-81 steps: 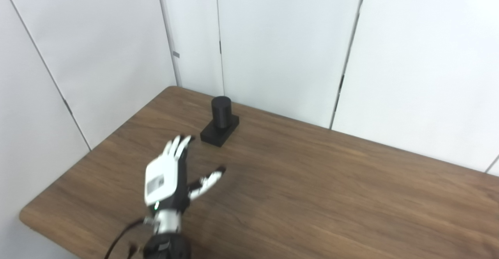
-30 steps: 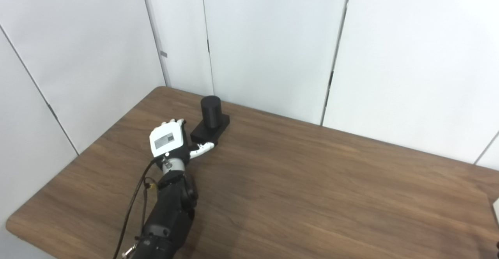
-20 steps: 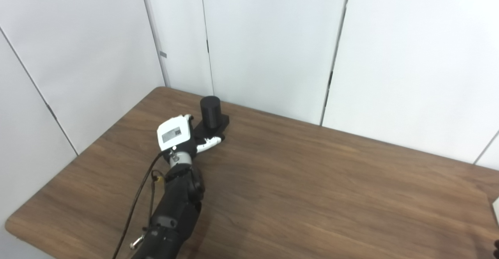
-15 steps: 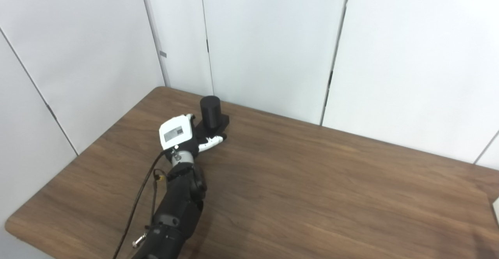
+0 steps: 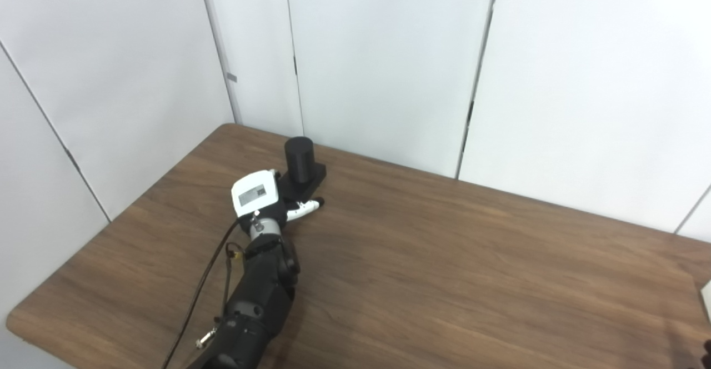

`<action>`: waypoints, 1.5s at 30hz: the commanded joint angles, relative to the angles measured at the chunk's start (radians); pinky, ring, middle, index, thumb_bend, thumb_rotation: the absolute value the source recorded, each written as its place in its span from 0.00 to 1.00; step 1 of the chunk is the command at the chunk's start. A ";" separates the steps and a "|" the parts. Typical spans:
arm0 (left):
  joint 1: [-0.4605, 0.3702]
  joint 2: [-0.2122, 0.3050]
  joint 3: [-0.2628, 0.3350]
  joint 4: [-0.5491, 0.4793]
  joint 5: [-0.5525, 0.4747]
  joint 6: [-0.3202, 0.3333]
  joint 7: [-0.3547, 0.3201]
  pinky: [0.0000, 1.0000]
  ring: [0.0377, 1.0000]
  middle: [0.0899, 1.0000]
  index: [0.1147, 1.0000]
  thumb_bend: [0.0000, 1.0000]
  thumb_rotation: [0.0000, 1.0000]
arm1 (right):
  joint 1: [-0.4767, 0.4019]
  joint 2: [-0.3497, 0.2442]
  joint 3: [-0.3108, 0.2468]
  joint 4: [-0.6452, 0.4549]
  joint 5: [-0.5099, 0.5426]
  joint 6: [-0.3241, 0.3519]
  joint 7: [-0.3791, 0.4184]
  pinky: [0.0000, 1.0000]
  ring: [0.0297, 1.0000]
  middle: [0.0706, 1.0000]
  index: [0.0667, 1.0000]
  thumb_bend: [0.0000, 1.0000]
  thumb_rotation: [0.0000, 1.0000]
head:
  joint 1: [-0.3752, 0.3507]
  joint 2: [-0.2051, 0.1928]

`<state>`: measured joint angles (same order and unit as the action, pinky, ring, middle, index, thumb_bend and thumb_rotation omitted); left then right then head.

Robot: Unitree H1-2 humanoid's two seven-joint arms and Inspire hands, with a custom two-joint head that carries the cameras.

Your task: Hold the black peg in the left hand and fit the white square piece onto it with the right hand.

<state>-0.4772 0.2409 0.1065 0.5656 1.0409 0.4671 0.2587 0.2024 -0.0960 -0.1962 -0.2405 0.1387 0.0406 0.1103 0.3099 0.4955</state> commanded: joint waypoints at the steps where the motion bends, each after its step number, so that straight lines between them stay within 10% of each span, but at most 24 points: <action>1: -0.053 0.021 -0.009 0.001 0.029 0.003 0.035 0.90 0.91 0.87 0.79 0.90 0.68 | 0.082 -0.023 0.004 -0.012 0.012 -0.016 0.014 1.00 1.00 0.97 0.98 0.81 1.00 | 0.000 0.001; 13: -0.072 0.031 -0.034 0.046 0.004 0.003 0.091 0.85 0.85 0.79 0.69 0.80 0.56 | 0.081 -0.019 0.003 -0.019 0.014 -0.005 0.012 1.00 1.00 0.97 0.97 0.76 1.00 | -0.005 0.002; 18: -0.070 0.035 -0.046 0.062 -0.120 -0.039 0.207 0.81 0.81 0.72 0.44 0.56 0.14 | 0.079 -0.021 0.004 -0.014 0.019 -0.016 0.019 1.00 1.00 0.97 0.97 0.76 1.00 | -0.005 0.002; 23: -0.065 0.051 -0.068 0.085 -0.207 -0.077 0.278 0.79 0.78 0.67 0.41 0.52 0.05 | 0.080 -0.030 0.010 -0.012 0.004 -0.017 0.024 1.00 1.00 0.98 0.98 0.76 1.00 | -0.011 0.003; 36: -0.029 0.080 -0.126 0.032 -0.322 -0.087 0.272 0.76 0.79 0.70 0.41 0.52 0.05 | 0.074 -0.028 0.007 -0.008 0.005 -0.014 0.032 1.00 1.00 0.99 0.98 0.72 1.00 | -0.028 0.010; 45: 0.115 0.132 -0.220 -0.253 -0.393 -0.177 0.057 0.68 0.77 0.69 0.42 0.51 0.05 | 0.083 0.001 0.016 -0.042 -0.048 0.012 0.002 1.00 1.00 0.96 0.98 0.65 1.00 | -0.097 0.036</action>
<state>-0.3595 0.3582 -0.0966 0.3664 0.6530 0.3243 0.3462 0.2029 -0.0967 -0.1927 -0.2502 0.0961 0.0496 0.1225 0.2118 0.5307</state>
